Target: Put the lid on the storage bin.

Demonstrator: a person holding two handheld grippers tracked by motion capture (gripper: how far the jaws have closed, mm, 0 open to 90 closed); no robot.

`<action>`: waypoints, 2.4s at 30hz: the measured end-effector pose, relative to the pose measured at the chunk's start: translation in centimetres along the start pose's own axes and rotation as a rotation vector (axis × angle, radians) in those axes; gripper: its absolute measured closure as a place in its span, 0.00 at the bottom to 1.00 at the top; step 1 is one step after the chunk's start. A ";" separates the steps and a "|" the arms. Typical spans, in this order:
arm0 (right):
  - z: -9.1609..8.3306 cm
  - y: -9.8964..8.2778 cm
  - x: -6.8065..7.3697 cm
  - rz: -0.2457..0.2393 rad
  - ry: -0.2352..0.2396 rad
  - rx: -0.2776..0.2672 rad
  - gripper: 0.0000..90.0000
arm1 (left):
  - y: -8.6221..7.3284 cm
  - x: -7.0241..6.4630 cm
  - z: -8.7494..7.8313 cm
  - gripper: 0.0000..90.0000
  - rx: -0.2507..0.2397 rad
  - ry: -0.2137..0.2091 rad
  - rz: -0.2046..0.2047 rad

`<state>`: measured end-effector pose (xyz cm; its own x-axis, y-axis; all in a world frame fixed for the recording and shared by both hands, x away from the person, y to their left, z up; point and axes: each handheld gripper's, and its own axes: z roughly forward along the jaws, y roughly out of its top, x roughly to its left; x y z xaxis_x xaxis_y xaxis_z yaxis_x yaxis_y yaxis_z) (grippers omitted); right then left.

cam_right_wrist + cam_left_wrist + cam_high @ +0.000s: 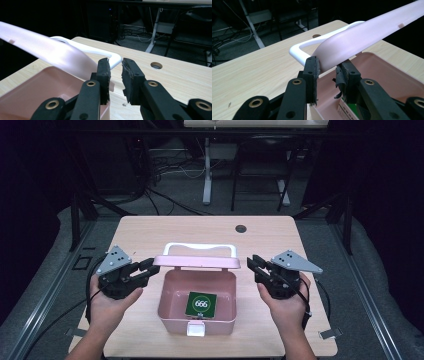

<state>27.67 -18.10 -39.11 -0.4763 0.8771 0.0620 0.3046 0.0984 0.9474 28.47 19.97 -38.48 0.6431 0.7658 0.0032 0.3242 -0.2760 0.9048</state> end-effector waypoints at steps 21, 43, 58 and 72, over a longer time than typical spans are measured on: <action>0.1 -0.2 -0.4 -0.007 0.000 -0.041 0.75 | -1.6 -0.5 -0.8 0.77 -0.001 -0.034 -0.003; 0.5 -0.5 -0.2 -0.014 0.009 -0.032 0.69 | -3.2 -1.1 -1.1 0.71 0.014 -0.055 0.005; 0.9 -0.6 -0.1 -0.016 0.015 -0.021 0.69 | -4.3 -1.5 -1.3 0.72 0.016 -0.062 0.007; 1.2 -0.8 0.0 -0.020 0.019 -0.010 0.68 | -5.6 -1.7 -1.5 0.71 0.013 -0.079 0.002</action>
<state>28.38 -17.64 -40.25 -0.4974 0.8661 0.0488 0.2870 0.1112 0.9515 24.53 21.10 -42.89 0.6965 0.7170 -0.0290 0.3313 -0.2854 0.8993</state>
